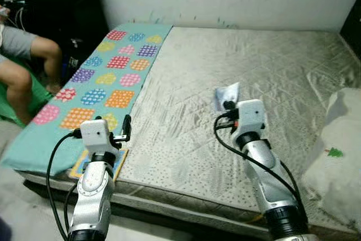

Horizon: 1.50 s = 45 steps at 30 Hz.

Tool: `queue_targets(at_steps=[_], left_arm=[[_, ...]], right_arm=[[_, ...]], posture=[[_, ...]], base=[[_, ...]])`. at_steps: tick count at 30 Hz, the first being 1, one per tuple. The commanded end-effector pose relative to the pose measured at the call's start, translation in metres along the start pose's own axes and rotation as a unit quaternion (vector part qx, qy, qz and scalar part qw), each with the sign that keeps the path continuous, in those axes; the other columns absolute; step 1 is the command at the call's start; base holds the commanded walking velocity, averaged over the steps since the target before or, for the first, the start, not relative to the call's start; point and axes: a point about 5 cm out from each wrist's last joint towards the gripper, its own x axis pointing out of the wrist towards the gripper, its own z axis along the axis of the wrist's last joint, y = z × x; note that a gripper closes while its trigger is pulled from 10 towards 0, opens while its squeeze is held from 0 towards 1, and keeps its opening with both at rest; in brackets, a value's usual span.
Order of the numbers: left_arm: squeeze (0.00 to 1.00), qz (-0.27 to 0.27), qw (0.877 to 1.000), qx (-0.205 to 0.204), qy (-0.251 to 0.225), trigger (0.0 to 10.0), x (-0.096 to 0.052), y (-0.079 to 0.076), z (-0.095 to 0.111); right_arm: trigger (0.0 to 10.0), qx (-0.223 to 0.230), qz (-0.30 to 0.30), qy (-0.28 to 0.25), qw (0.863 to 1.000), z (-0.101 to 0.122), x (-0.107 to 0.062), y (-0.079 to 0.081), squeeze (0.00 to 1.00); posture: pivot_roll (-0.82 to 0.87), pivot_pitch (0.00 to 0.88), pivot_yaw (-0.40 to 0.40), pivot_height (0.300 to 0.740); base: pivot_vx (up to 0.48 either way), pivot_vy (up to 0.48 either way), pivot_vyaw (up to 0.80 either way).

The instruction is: Clean up the room

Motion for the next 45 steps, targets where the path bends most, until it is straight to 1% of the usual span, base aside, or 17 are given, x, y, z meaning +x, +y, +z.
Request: queue_targets(at_steps=[1, 4, 6, 9, 15, 26, 33, 35, 41, 45], left_arm=[[0.0, 0.014, 1.0, 0.007, -0.013, 10.0, -0.002, 0.006, 0.004], [0.0, 0.021, 1.0, 0.014, -0.014, 10.0, -0.005, 0.012, 0.004], [0.0, 0.023, 0.999, 0.017, -0.015, 10.0, -0.006, 0.013, 0.004], [0.0, 0.032, 0.999, 0.02, -0.008, 10.0, -0.01, 0.021, 0.003], [0.0, 0.039, 0.999, 0.023, 0.003, 10.0, -0.017, 0.028, 0.0], [0.0, 0.032, 0.999, 0.024, 0.01, 10.0, -0.016, 0.027, 0.0], [0.0, 0.01, 1.0, 0.018, 0.017, 10.0, -0.013, 0.021, -0.001], [0.0, 0.007, 1.0, 0.015, 0.018, 10.0, -0.012, 0.02, 0.0], [0.0, 0.0, 1.0, 0.012, 0.02, 10.0, -0.012, 0.019, 0.0], [0.0, -0.003, 1.0, 0.008, 0.022, 10.0, -0.011, 0.019, -0.001]], right_arm=[[10.0, -0.001, 0.021, -0.004, 1.0, 0.003, 0.005, 0.008, 0.0], [10.0, -0.002, 0.032, -0.009, 0.999, 0.006, 0.01, 0.015, 0.0], [10.0, 0.0, 0.034, -0.01, 0.999, 0.006, 0.01, 0.016, 0.0], [10.0, 0.016, 0.04, -0.012, 0.999, 0.003, 0.008, 0.02, 0.0], [10.0, 0.033, 0.039, -0.014, 0.999, -0.001, 0.004, 0.022, 0.0], [10.0, 0.045, 0.034, -0.02, 0.998, 0.0, 0.002, 0.024, 0.0], [10.0, 0.041, 0.016, -0.013, 0.999, -0.006, -0.003, 0.012, 0.0], [10.0, 0.033, 0.015, -0.01, 0.999, -0.006, -0.003, 0.012, 0.0], [10.0, 0.034, 0.015, -0.01, 0.999, -0.006, -0.004, 0.013, 0.0], [10.0, 0.053, 0.009, 0.003, 0.999, -0.01, -0.003, 0.012, 0.0]], posture=[[-0.05, 0.0, -0.052, 0.74], [-0.04, 0.0, -0.054, 0.74], [-0.04, 0.0, -0.053, 0.74], [-0.04, 0.0, -0.031, 0.74], [-0.05, 0.0, -0.008, 0.74], [-0.07, 0.0, 0.016, 0.74], [-0.09, 0.0, 0.034, 0.74], [-0.09, 0.0, 0.037, 0.74], [-0.09, 0.0, 0.037, 0.74], [-0.09, 0.0, 0.04, 0.74]], base=[[0.0, 0.0, 0.0], [0.0, 0.0, 0.0], [0.0, 0.0, 0.0], [0.0, 0.0, 0.0], [0.0, 0.0, 0.0], [0.0, 0.0, 0.0], [0.0, 0.0, 0.0], [0.0, 0.0, 0.0], [0.0, 0.0, 0.0], [0.0, 0.0, -0.53]])
